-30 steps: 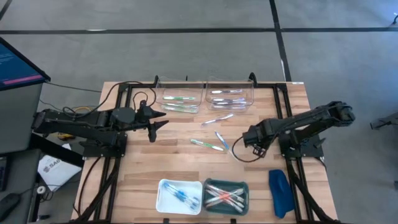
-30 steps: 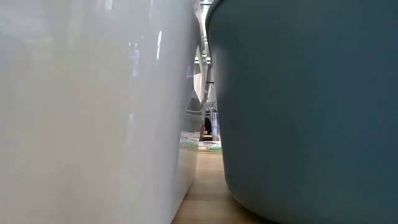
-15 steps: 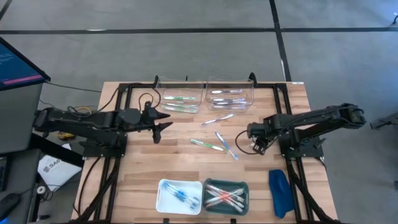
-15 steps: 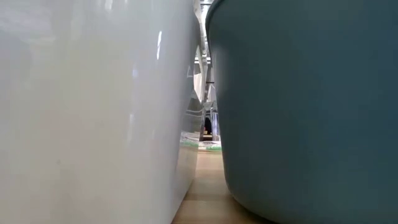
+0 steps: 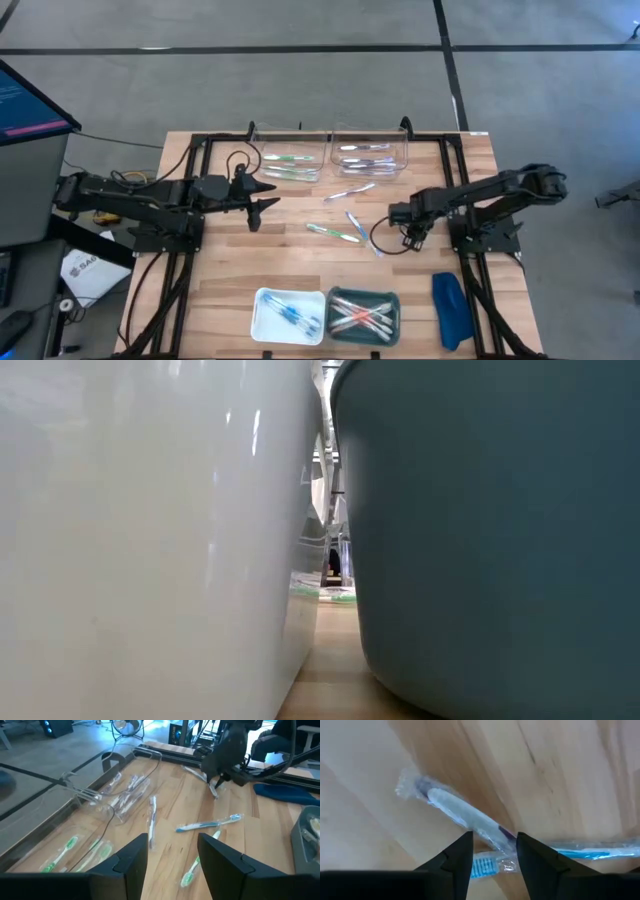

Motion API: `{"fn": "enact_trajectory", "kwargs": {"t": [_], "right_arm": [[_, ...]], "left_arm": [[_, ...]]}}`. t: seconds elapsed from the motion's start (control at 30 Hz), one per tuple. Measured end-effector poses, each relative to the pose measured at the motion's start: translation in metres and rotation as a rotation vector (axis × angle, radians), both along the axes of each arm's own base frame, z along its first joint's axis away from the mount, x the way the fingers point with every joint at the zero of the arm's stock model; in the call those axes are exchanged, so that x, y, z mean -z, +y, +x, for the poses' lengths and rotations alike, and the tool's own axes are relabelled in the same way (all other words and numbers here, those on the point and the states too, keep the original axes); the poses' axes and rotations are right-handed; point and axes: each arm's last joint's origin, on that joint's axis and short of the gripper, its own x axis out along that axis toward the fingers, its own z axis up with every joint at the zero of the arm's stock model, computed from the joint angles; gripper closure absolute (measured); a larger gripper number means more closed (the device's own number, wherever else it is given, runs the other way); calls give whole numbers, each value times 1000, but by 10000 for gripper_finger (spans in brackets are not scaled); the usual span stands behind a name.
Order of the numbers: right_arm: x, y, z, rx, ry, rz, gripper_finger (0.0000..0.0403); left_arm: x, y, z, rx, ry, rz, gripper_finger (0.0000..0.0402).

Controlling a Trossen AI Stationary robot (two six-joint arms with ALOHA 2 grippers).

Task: Pick & Place Toothbrushes
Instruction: Put the purple toothbrush into the right transparent bin

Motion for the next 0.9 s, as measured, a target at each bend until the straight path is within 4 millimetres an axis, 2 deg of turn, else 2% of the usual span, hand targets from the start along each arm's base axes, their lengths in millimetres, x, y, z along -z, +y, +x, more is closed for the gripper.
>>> {"fn": "enact_trajectory", "kwargs": {"t": [0.23,0.43,0.57,0.77,0.9], "right_arm": [[16,0,7,-38,70,2,249],[17,0,7,-48,74,8,257],[16,0,8,-42,61,20,292],[16,1,10,-43,44,24,375],[12,0,16,-2,24,17,387]], "left_arm": [[0,0,0,0,-2,1,234],[0,0,0,-1,-2,0,234],[0,0,0,-1,-2,0,234],[0,0,0,-1,-3,1,234],[0,0,0,-2,-4,1,234]]}}
